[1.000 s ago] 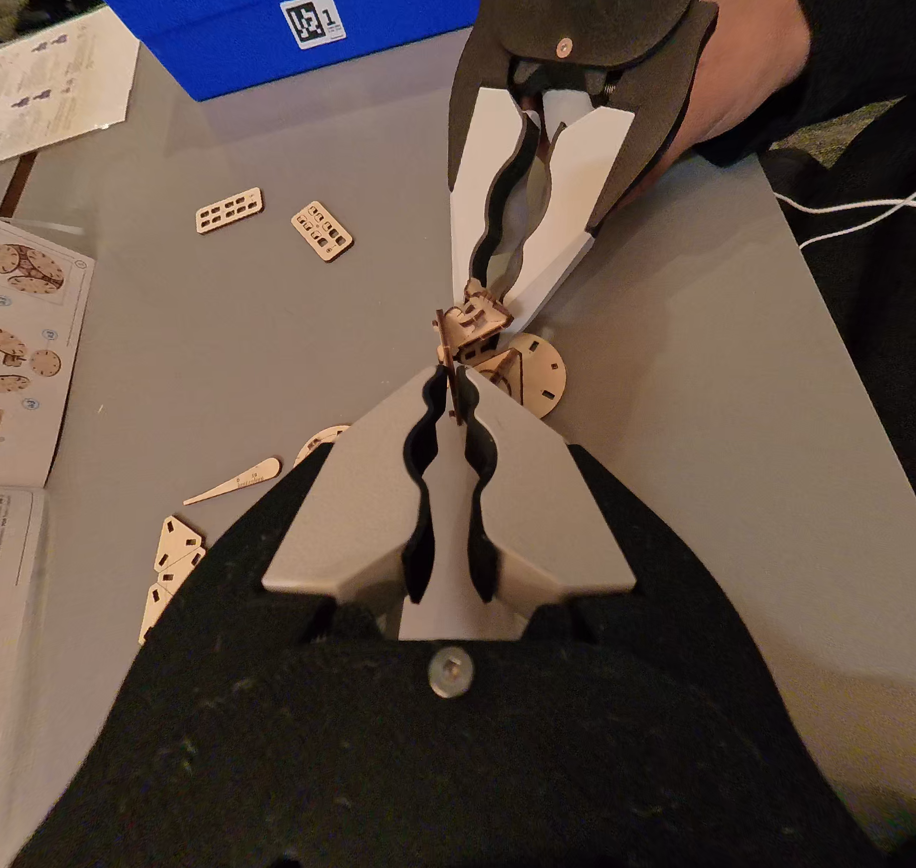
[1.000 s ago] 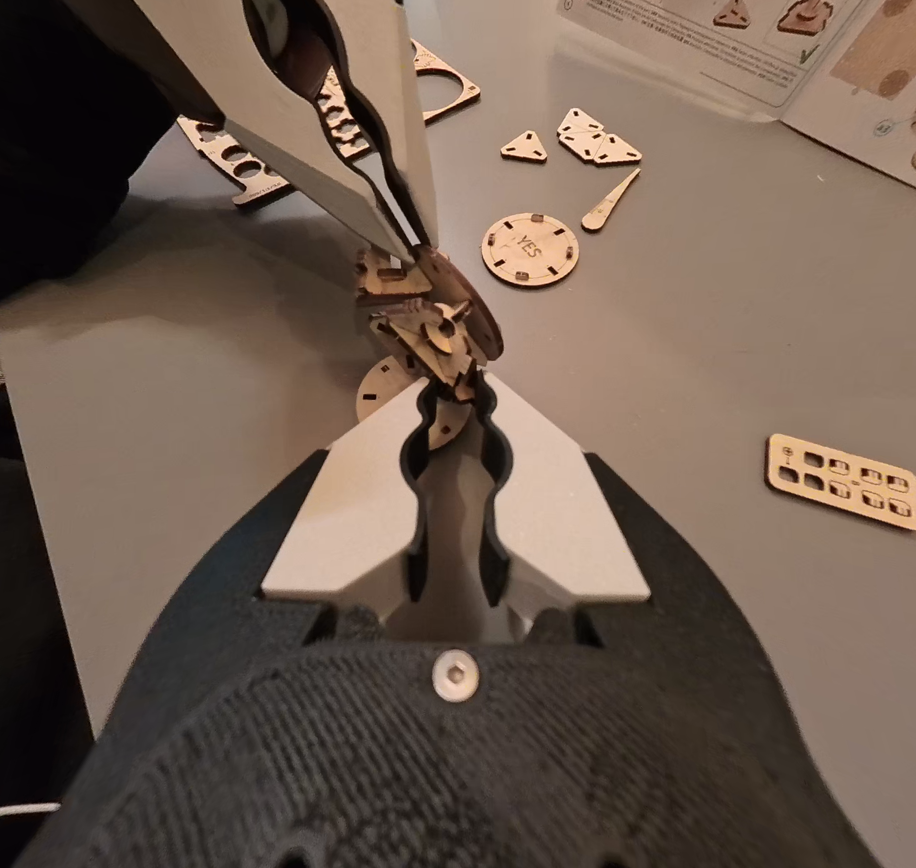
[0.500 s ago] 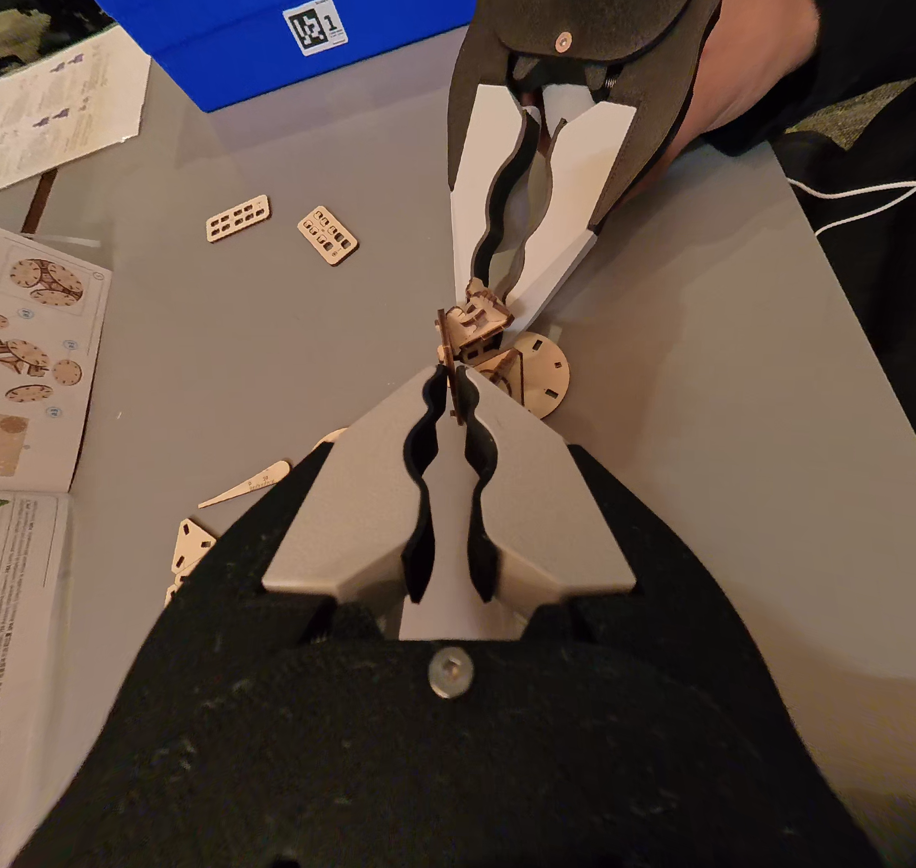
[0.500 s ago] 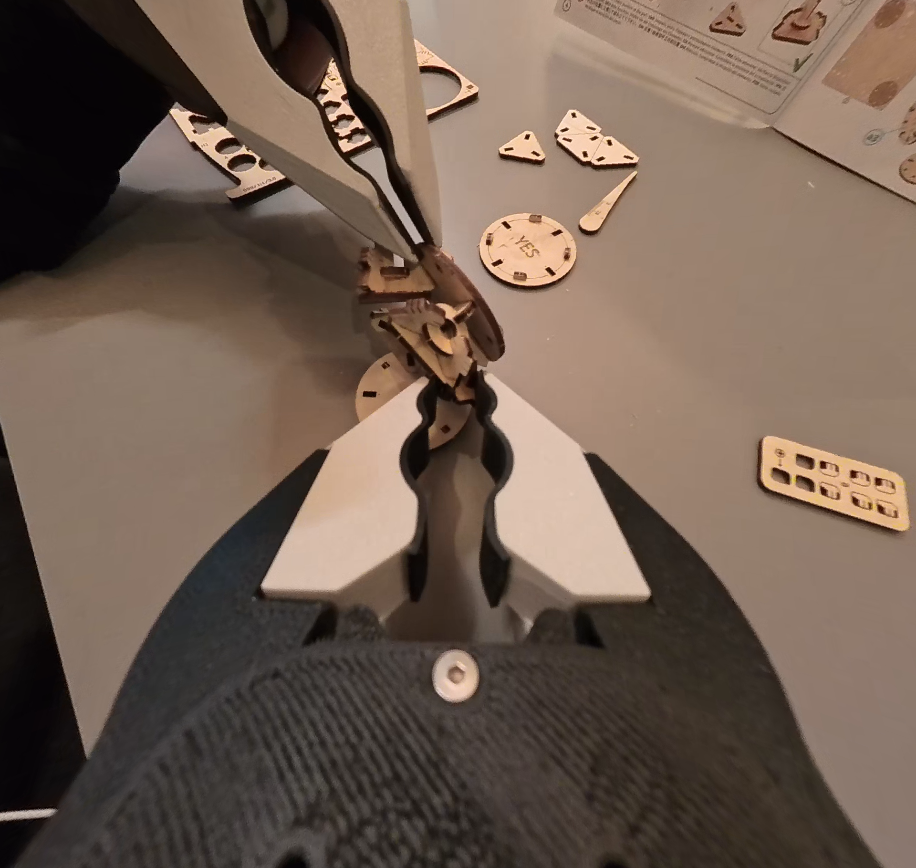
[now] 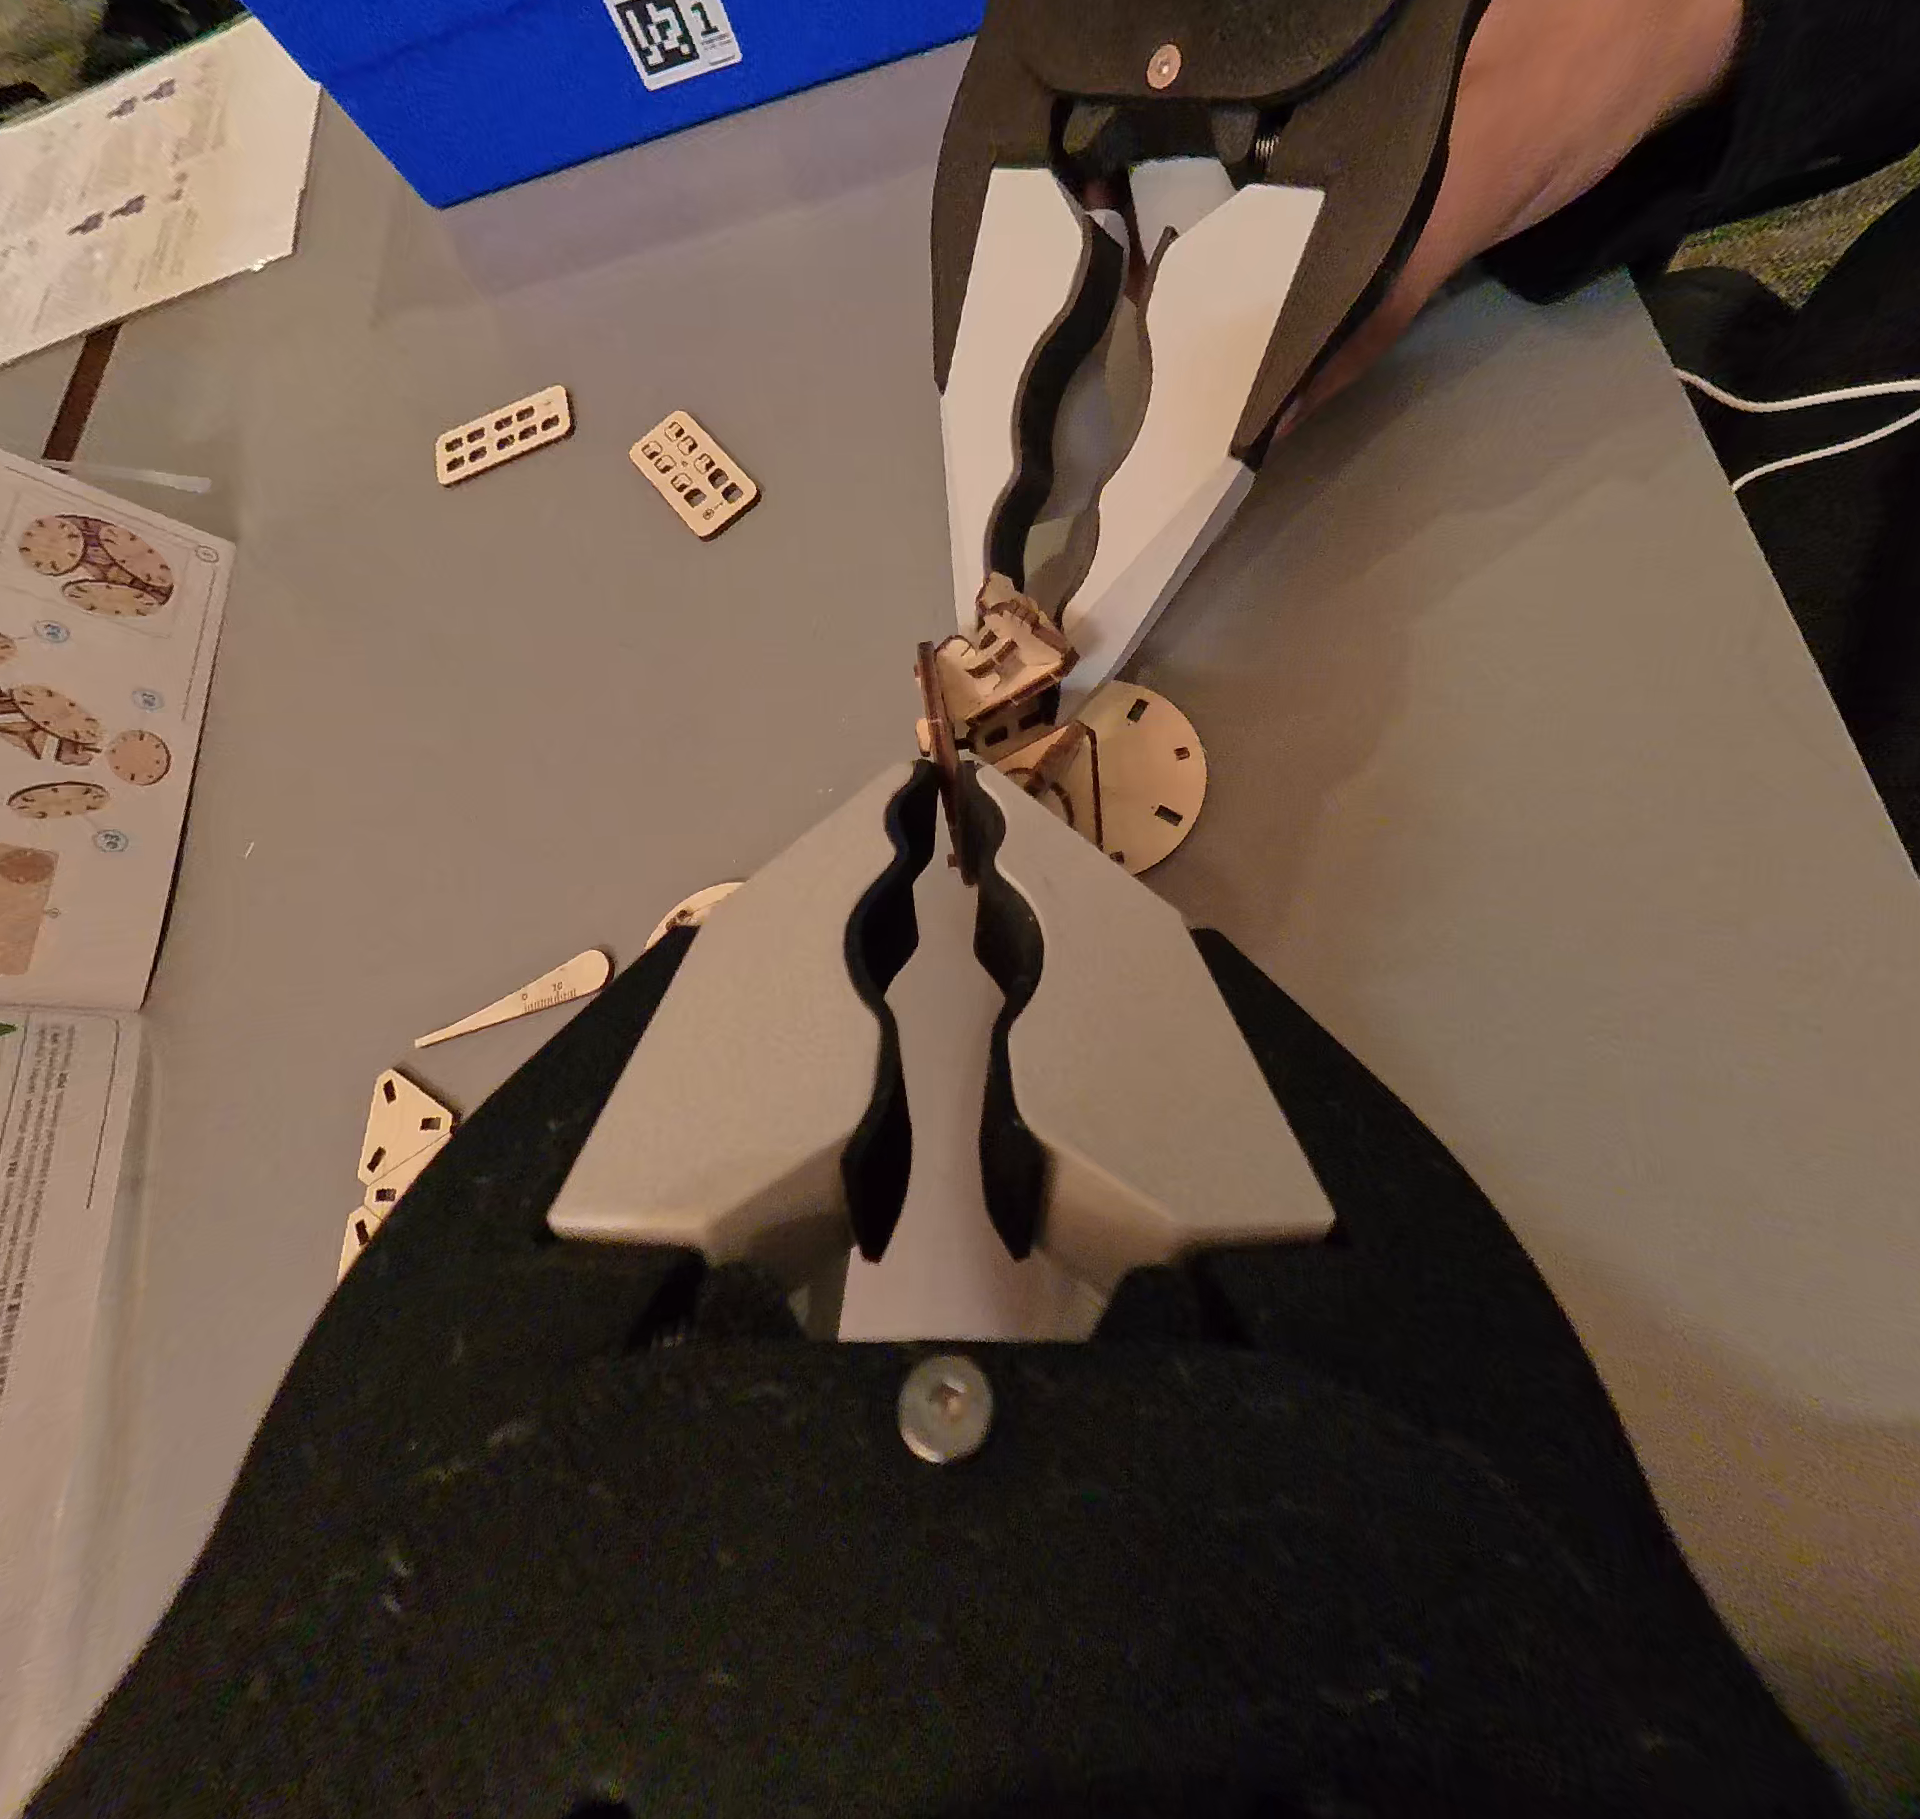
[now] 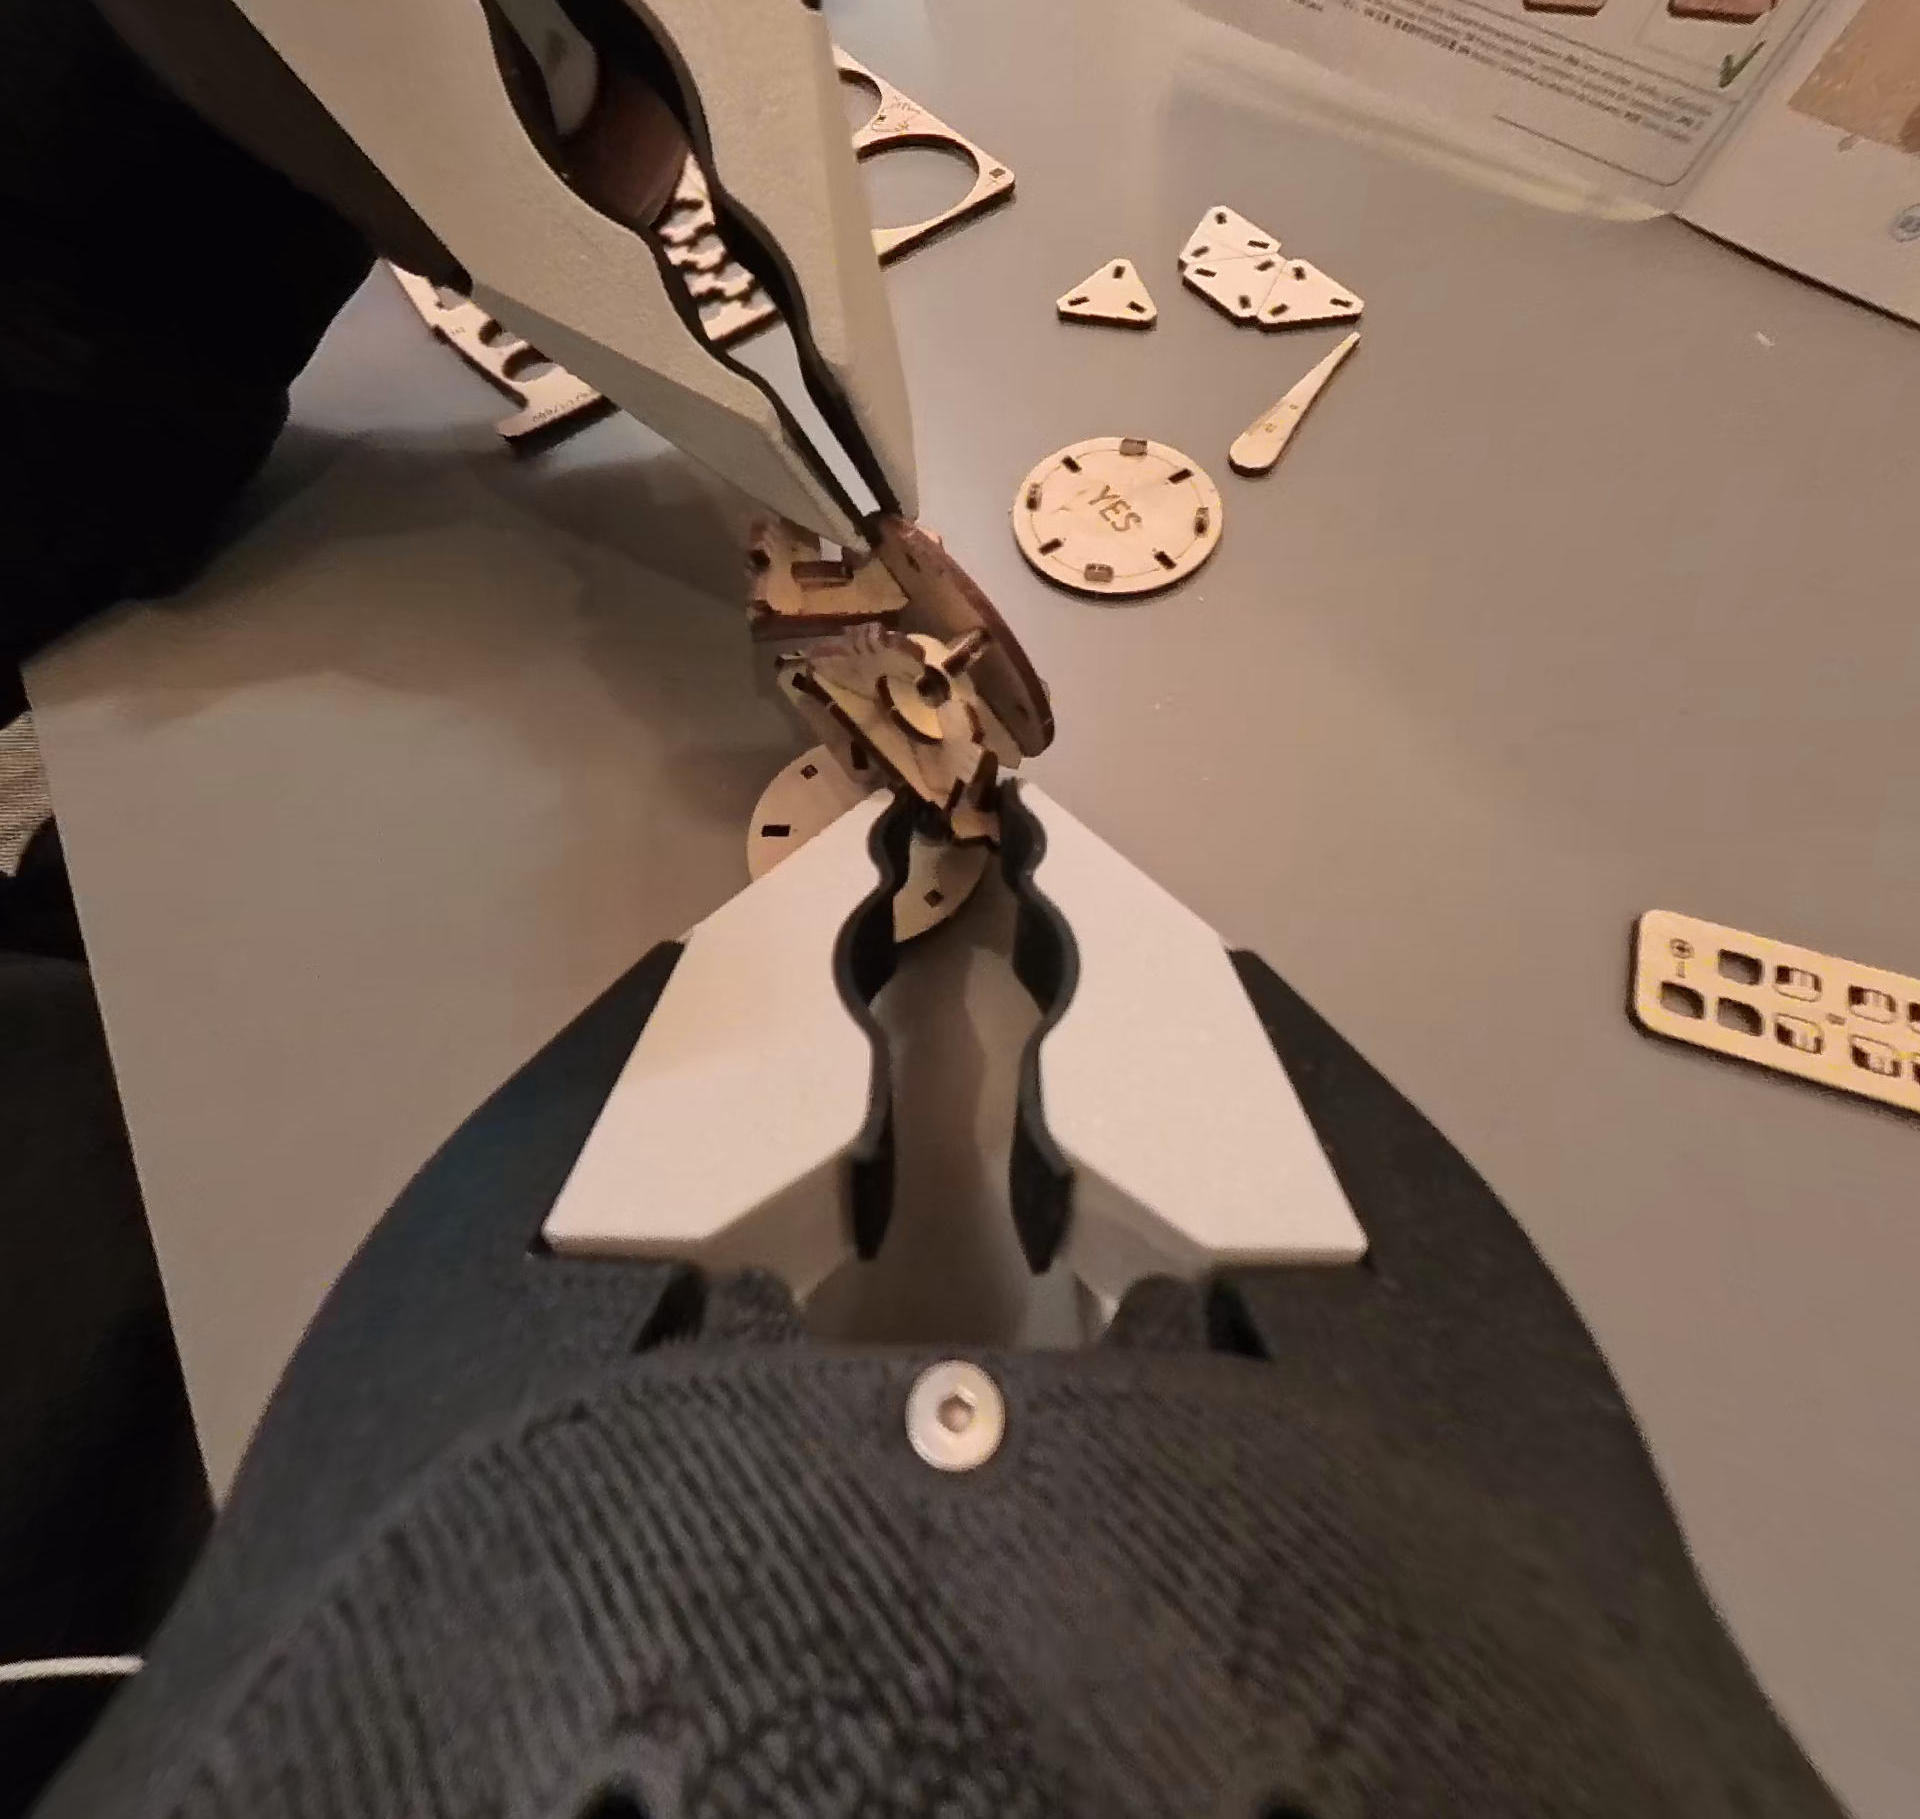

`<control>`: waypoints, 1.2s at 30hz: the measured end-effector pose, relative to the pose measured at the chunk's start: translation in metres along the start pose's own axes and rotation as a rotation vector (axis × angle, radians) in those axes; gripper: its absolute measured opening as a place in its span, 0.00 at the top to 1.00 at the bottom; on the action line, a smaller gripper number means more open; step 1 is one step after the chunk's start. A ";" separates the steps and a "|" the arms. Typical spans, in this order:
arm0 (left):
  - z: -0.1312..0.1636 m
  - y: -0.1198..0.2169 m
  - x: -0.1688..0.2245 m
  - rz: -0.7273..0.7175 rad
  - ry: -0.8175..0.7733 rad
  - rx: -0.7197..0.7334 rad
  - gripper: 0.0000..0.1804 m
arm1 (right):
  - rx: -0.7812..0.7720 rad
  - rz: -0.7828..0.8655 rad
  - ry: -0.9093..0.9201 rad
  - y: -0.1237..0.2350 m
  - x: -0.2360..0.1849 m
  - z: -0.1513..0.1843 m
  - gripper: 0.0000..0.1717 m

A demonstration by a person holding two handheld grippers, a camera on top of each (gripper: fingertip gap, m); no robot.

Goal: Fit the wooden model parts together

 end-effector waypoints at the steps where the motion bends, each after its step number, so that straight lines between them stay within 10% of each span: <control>1: 0.000 0.000 0.000 0.000 -0.002 -0.001 0.99 | -0.001 -0.006 -0.009 0.000 0.000 0.000 0.91; 36: -0.003 -0.002 0.009 -0.078 -0.151 -0.065 0.99 | -0.016 -0.059 -0.200 0.003 0.001 0.005 0.91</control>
Point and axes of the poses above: each gripper's, where its closed fingertips meet, y back along the fingers, z out of its underside, x = y × z across the jaws, the point moved 4 cm from there along y, back along the fingers, and after that the axes turned 1 degree about -x, right-handed, at the moved point
